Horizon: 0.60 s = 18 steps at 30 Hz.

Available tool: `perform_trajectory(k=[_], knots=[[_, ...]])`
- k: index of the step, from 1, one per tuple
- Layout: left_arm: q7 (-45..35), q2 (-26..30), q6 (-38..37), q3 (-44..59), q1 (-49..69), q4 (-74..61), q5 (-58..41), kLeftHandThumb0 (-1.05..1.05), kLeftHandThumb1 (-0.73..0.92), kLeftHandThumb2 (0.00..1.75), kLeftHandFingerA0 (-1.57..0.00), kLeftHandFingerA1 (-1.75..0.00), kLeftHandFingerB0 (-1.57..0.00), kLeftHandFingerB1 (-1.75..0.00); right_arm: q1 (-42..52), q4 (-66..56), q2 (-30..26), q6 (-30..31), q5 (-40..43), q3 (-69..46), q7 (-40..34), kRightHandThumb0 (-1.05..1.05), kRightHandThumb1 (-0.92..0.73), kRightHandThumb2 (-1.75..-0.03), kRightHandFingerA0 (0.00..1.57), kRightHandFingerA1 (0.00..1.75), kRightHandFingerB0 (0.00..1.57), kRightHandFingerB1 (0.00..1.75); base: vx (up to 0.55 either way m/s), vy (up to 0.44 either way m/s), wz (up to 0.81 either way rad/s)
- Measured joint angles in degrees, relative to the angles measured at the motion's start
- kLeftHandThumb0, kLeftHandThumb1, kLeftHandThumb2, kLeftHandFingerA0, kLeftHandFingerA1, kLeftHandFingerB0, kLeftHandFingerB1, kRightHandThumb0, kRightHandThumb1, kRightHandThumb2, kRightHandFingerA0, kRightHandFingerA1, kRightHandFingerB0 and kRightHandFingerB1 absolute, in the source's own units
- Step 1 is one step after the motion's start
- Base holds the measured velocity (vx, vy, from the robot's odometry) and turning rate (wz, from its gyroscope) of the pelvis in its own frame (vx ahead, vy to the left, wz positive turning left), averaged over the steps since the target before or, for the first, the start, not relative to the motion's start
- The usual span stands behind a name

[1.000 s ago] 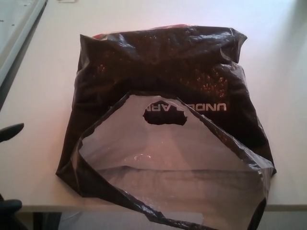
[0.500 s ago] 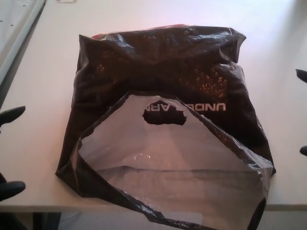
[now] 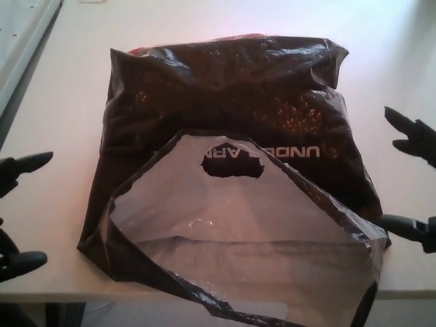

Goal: A plastic bag is kept infront of the robot in the middle of the desk and the robot uses both its hands to grab it from the top and lifts it up and then releases it.

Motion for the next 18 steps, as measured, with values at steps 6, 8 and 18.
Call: perform_trajectory(k=[6,8,18], knots=[[1.95,-1.09,0.57,-3.36,-0.36,3.85,2.69,-0.60,0.37,0.69,-0.26,-0.40,-0.18,-0.37,0.62,0.42,2.31,3.35,1.42,0.21,0.70,-0.64,-0.68,-0.82,0.04,0.32,0.00,0.01,0.00,0.000,0.00],[2.70,-1.72,0.62,-4.77,-0.70,4.99,3.62,-0.60,0.37,0.69,-0.26,-0.40,-0.18,-0.37,0.27,1.65,3.52,4.44,2.00,0.11,0.73,-0.62,-0.70,-0.83,0.04,0.30,0.00,0.00,0.00,0.000,0.00],[5.83,-4.53,1.62,-10.11,-1.98,5.73,7.60,-0.60,0.38,0.69,-0.24,-0.40,-0.16,-0.37,-1.84,6.06,4.05,8.10,3.00,-0.28,0.94,-0.63,-0.68,-0.80,0.08,0.43,0.00,0.06,0.00,0.000,0.00]])
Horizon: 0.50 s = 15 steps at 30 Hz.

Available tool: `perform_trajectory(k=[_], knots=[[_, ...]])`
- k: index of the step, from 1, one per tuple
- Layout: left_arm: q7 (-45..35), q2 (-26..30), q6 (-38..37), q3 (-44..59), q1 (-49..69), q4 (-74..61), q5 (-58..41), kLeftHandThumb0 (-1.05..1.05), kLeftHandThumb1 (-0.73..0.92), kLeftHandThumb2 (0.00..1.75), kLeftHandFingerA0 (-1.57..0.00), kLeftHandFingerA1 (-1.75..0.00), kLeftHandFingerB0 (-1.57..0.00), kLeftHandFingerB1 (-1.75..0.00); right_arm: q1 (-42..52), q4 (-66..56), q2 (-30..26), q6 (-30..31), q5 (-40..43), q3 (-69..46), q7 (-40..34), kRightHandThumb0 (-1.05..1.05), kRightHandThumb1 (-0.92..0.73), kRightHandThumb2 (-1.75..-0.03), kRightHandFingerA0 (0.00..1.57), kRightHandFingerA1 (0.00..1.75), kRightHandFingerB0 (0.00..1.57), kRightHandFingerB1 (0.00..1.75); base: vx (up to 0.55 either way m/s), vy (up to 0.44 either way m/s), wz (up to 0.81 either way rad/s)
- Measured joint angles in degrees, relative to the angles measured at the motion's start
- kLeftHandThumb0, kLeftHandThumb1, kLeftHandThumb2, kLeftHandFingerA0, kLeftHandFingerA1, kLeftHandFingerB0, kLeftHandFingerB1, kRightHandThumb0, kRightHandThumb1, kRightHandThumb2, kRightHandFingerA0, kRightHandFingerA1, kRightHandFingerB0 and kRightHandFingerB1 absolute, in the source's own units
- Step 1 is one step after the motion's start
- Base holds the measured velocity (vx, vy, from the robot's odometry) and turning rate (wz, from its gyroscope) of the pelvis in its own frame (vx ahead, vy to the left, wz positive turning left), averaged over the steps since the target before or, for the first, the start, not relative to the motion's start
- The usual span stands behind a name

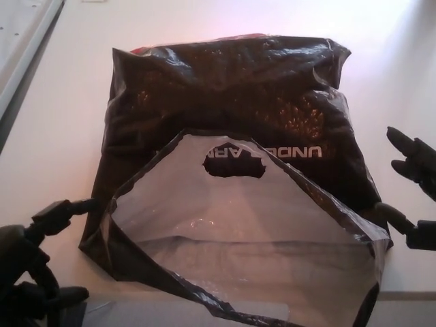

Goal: A plastic bag is kept infront of the robot in the middle of the desk and the robot uses both its hands to grab it from the top and lifts it up and then releases it.

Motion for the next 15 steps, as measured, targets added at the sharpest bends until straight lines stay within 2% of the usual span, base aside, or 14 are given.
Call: perform_trajectory(k=[2,3,4,5,6,13,14,15], knots=[[0.57,-0.23,0.00,-0.43,-0.35,0.13,0.27,-0.60,0.38,0.69,-0.22,-0.39,-0.16,-0.37,-0.34,0.30,-1.19,0.17,-0.37,0.12,0.17,-0.60,-0.70,-0.81,0.10,0.43,0.00,0.07,0.00,0.000,0.00],[0.79,-0.30,0.02,-0.57,-0.46,0.16,0.34,-0.61,0.38,0.69,-0.23,-0.40,-0.17,-0.37,-0.52,0.33,-1.91,0.32,-0.57,0.16,0.35,-0.56,-0.78,-0.63,0.14,0.38,0.00,0.15,0.00,0.000,0.00],[0.84,-0.32,0.03,-0.60,-0.48,0.15,0.34,-0.61,0.38,0.69,-0.23,-0.40,-0.17,-0.37,-0.58,0.33,-2.13,0.37,-0.63,0.16,0.39,-0.56,-0.78,-0.63,0.14,0.38,0.00,0.15,0.00,0.000,0.00],[1.19,-0.45,0.05,-0.80,-0.66,0.27,0.35,-0.61,0.39,0.70,-0.22,-0.39,-0.16,-0.37,-0.95,0.52,-3.37,0.56,-0.93,0.18,0.66,-0.53,-0.69,-0.79,0.14,0.45,0.00,0.15,0.00,0.000,0.00],[1.32,-0.49,0.06,-0.85,-0.78,0.36,0.35,-0.61,0.39,0.70,-0.22,-0.40,-0.16,-0.37,-1.17,0.74,-3.84,0.57,-1.05,0.20,0.81,-0.53,-0.68,-0.80,0.09,0.44,0.00,0.12,0.00,0.000,0.00],[1.36,-0.74,0.41,-1.07,-1.97,1.25,-0.07,-0.62,0.39,0.71,-0.22,-0.40,-0.16,-0.37,-2.23,2.66,-10.66,-0.34,-3.10,3.11,3.59,-0.54,-0.58,-0.73,0.13,0.45,0.01,0.20,0.00,0.000,0.00],[1.33,-0.80,0.57,-1.08,-2.11,1.27,-0.13,-0.62,0.39,0.71,-0.24,-0.41,-0.15,-0.37,-2.23,2.66,-11.57,-0.73,-3.67,3.81,3.90,-0.49,-0.60,-0.61,0.16,0.42,0.03,0.23,0.00,0.000,0.00],[1.31,-0.85,0.66,-1.08,-2.17,1.27,-0.17,-0.62,0.39,0.71,-0.24,-0.41,-0.15,-0.37,-2.23,2.66,-11.92,-0.97,-3.89,4.08,4.05,-0.49,-0.60,-0.61,0.16,0.42,0.03,0.23,0.00,0.000,0.00]])
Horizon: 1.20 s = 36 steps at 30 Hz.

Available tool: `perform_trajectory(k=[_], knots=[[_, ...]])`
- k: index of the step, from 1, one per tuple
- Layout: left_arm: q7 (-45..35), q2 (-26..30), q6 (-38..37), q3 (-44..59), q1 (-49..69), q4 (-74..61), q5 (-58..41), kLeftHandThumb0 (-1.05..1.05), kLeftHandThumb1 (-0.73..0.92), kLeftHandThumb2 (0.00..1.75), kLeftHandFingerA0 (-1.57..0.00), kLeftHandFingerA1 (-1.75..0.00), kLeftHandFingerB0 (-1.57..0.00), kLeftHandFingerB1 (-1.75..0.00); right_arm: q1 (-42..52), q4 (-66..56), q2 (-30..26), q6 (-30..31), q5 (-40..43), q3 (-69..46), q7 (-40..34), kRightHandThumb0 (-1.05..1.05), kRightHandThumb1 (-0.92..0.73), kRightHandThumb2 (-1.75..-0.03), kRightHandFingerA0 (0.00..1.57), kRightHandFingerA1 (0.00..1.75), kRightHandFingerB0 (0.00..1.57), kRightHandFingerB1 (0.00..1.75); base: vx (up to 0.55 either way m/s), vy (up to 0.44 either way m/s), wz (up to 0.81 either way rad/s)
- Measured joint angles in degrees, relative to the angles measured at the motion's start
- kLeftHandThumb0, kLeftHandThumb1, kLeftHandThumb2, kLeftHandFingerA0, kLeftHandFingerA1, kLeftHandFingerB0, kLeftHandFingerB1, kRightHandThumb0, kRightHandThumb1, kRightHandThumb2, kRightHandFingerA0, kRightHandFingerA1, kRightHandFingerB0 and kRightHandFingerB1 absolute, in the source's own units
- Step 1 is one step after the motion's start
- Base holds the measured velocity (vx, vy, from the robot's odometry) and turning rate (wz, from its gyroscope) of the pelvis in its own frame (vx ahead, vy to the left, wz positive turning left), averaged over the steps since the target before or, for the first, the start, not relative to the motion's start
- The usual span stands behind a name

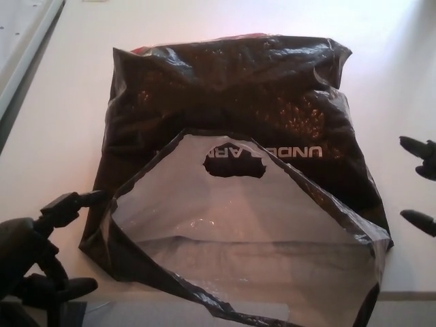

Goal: A plastic bag is kept infront of the robot in the middle of the desk and the robot uses both its hands to grab it from the top and lifts it up and then releases it.

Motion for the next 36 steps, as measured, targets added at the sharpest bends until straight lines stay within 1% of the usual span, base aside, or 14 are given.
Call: perform_trajectory(k=[6,13,14,15,18,19,26,30,31,32,33,34,35,36], knots=[[-0.07,-1.34,0.03,-0.11,-0.69,0.90,-0.82,-0.64,0.40,0.73,-0.21,-0.41,-0.11,-0.37,0.35,-0.11,-1.75,-3.79,-2.29,2.23,0.07,-0.52,-0.61,-0.61,0.17,0.42,0.03,0.24,0.00,0.000,0.00],[-2.10,-3.69,0.60,-0.16,-0.84,0.79,-4.00,-0.65,0.40,0.73,-0.21,-0.44,-0.12,-0.37,1.88,-2.32,-1.09,-4.71,-3.38,3.12,0.03,-0.53,-0.61,-0.61,0.16,0.42,0.02,0.22,0.00,0.000,0.00],[-2.24,-3.76,0.66,-0.16,-0.84,0.78,-4.18,-0.66,0.40,0.74,-0.20,-0.44,-0.12,-0.38,1.92,-2.32,-0.98,-4.77,-3.44,3.23,0.03,-0.57,-0.57,-0.74,0.14,0.46,0.00,0.20,0.00,0.000,0.00],[-2.35,-3.93,0.97,-0.23,-0.84,0.54,-4.31,-0.65,0.40,0.74,-0.20,-0.44,-0.11,-0.38,1.98,-2.40,-0.87,-4.82,-3.63,3.63,0.04,-0.54,-0.61,-0.61,0.16,0.42,0.01,0.21,0.00,0.000,0.00],[-2.47,-4.28,1.75,-0.44,-0.75,-0.33,-4.35,-0.65,0.40,0.74,-0.21,-0.44,-0.12,-0.37,1.99,-2.45,-0.88,-5.19,-4.36,4.50,0.06,-0.52,-0.58,-0.60,0.18,0.42,0.02,0.22,0.00,0.000,0.00],[-2.50,-4.38,2.06,-0.56,-0.70,-0.67,-4.35,-0.63,0.39,0.72,-0.22,-0.44,-0.13,-0.37,1.99,-2.40,-0.92,-5.46,-4.71,4.81,0.05,-0.35,-0.44,-0.96,0.02,0.49,0.00,0.51,0.00,0.000,0.00],[-2.50,-5.01,2.98,-0.97,-0.71,-1.42,-4.41,-0.63,0.39,0.72,-0.23,-0.43,-0.17,-0.38,1.88,-0.81,-2.75,-8.52,-7.95,7.01,-0.09,-0.35,-0.39,-0.93,0.02,0.49,0.00,0.50,0.00,0.000,0.00],[-2.50,-5.36,3.03,-1.13,-0.85,-1.43,-4.48,-0.62,0.38,0.71,-0.24,-0.44,-0.18,-0.38,1.13,1.22,-5.15,-12.36,-10.62,8.81,-0.61,-0.35,-0.35,-0.90,0.03,0.50,0.00,0.50,0.00,0.000,0.00],[-2.50,-5.41,3.03,-1.17,-0.89,-1.42,-4.48,-0.62,0.38,0.72,-0.21,-0.44,-0.14,-0.38,0.94,1.62,-5.55,-13.13,-11.18,9.15,-0.79,-0.35,-0.34,-0.89,0.03,0.50,0.00,0.50,0.00,0.000,0.00],[-2.52,-5.54,3.03,-1.25,-0.96,-1.41,-4.51,-0.61,0.38,0.71,-0.22,-0.44,-0.15,-0.37,0.48,2.47,-6.38,-14.63,-12.28,9.87,-1.26,-0.61,-0.42,-0.71,0.15,0.47,0.04,0.30,0.00,0.000,0.00],[-2.53,-5.56,3.03,-1.27,-0.98,-1.40,-4.54,-0.61,0.38,0.71,-0.22,-0.44,-0.15,-0.37,0.38,2.64,-6.61,-15.00,-12.57,10.10,-1.36,-0.61,-0.42,-0.71,0.15,0.47,0.04,0.30,0.00,0.000,0.00],[-2.63,-5.64,3.04,-1.33,-1.07,-1.35,-4.70,-0.61,0.38,0.71,-0.22,-0.44,-0.15,-0.37,-0.07,3.29,-7.32,-16.31,-13.72,10.91,-1.70,-0.60,-0.42,-0.71,0.15,0.47,0.03,0.31,0.00,0.000,0.00],[-2.70,-5.68,3.04,-1.41,-1.12,-1.34,-4.78,-0.61,0.39,0.71,-0.23,-0.43,-0.15,-0.37,-0.38,3.71,-7.64,-17.23,-14.52,11.36,-1.94,-0.34,-0.32,-0.88,0.03,0.50,0.00,0.50,0.00,0.000,0.00],[-2.77,-5.68,3.04,-1.48,-1.15,-1.35,-4.83,-0.62,0.39,0.72,-0.22,-0.43,-0.14,-0.37,-0.74,4.16,-7.89,-18.11,-15.19,11.72,-2.21,-0.34,-0.31,-0.88,0.04,0.50,0.00,0.50,0.00,0.000,0.00]])
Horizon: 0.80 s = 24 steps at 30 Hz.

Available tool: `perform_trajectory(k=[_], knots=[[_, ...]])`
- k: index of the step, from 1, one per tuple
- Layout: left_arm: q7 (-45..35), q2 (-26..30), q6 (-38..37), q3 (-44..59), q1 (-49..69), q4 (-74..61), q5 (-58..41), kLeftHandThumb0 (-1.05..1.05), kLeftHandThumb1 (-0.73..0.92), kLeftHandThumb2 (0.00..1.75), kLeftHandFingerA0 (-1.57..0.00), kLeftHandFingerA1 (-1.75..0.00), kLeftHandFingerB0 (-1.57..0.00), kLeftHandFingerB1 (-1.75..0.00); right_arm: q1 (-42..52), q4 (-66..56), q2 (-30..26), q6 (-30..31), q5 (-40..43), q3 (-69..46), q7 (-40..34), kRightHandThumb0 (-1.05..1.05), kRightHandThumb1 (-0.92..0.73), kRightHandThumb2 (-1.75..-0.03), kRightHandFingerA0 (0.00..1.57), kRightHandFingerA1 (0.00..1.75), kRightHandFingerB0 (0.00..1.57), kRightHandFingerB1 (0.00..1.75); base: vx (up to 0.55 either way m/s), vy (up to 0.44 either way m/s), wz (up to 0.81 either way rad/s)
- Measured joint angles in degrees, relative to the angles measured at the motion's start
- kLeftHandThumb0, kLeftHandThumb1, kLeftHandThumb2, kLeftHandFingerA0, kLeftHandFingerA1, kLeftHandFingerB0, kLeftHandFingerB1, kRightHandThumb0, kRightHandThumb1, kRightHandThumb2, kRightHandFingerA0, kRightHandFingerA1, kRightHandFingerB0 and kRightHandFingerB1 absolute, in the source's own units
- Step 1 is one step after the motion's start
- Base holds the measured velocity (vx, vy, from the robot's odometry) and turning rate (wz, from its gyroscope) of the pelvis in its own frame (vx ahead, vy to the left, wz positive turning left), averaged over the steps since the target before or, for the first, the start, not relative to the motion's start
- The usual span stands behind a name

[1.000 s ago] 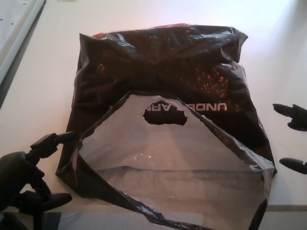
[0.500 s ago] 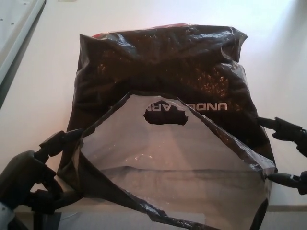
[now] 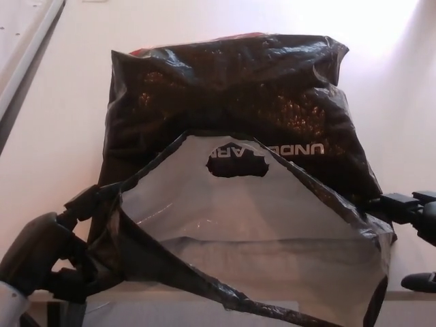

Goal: A plastic bag is kept infront of the robot in the middle of the desk and the robot uses both its hands to grab it from the top and lifts it up and then releases it.

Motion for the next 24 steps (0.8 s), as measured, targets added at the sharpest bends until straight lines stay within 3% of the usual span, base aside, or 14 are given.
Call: perform_trajectory(k=[10,17,18,19,21,22,23,24], knots=[[-0.40,0.01,0.03,-0.20,-0.05,-0.09,-0.26,-0.63,0.41,0.74,-0.25,-0.44,-0.20,-0.39,-1.11,2.25,0.28,-5.05,-3.82,1.33,-2.31,-0.34,-0.38,-0.91,0.03,0.49,0.00,0.50,0.00,0.000,0.00],[-0.38,-0.93,2.07,-0.68,0.26,-2.09,-0.24,-0.65,0.43,0.75,-0.22,-0.42,-0.18,-0.39,0.82,0.44,10.14,-2.57,-3.24,-0.01,-4.68,-0.35,-0.40,-0.93,0.04,0.50,0.00,0.51,0.00,0.000,0.00],[-0.41,-1.16,2.45,-0.77,0.43,-2.54,-0.24,-0.67,0.45,0.77,-0.17,-0.42,-0.13,-0.39,1.15,0.39,11.57,-2.08,-3.13,-0.29,-5.02,-0.56,-0.46,-0.71,0.14,0.48,0.04,0.32,0.00,0.000,0.00],[-0.44,-1.41,2.87,-0.91,0.59,-3.09,-0.25,-0.71,0.56,0.58,-0.18,-0.32,-0.16,-0.28,1.47,0.37,13.10,-1.47,-2.98,-0.53,-5.41,-0.50,-0.55,-0.59,0.13,0.43,0.03,0.23,0.00,0.000,0.00],[-1.05,-1.74,4.18,-1.47,1.04,-4.92,-0.32,-0.73,0.56,0.58,-0.17,-0.31,-0.16,-0.28,1.79,0.71,16.17,-0.53,-2.75,-0.86,-6.36,-0.51,-0.57,-0.57,0.13,0.41,0.00,0.27,0.00,0.000,0.00],[-1.70,-1.89,5.25,-1.97,1.37,-6.56,-0.32,-0.37,0.25,0.89,0.00,-0.50,0.00,-0.48,1.80,1.10,18.22,0.20,-2.59,-1.03,-6.89,-0.53,-0.58,-0.57,0.13,0.42,0.00,0.25,0.00,0.000,0.00],[-2.18,-2.01,6.08,-2.26,1.59,-7.79,-0.33,-0.37,0.25,0.89,0.00,-0.50,0.00,-0.48,1.79,1.40,19.61,0.73,-2.50,-1.13,-7.20,-0.53,-0.58,-0.57,0.13,0.42,0.00,0.25,0.00,0.000,0.00],[-2.56,-2.16,6.95,-2.47,1.92,-9.23,-0.32,-0.66,0.55,0.57,-0.18,-0.31,-0.16,-0.29,1.79,1.71,20.96,1.21,-2.46,-1.23,-7.46,-0.53,-0.53,-0.68,0.09,0.46,0.00,0.18,0.00,0.000,0.00]])
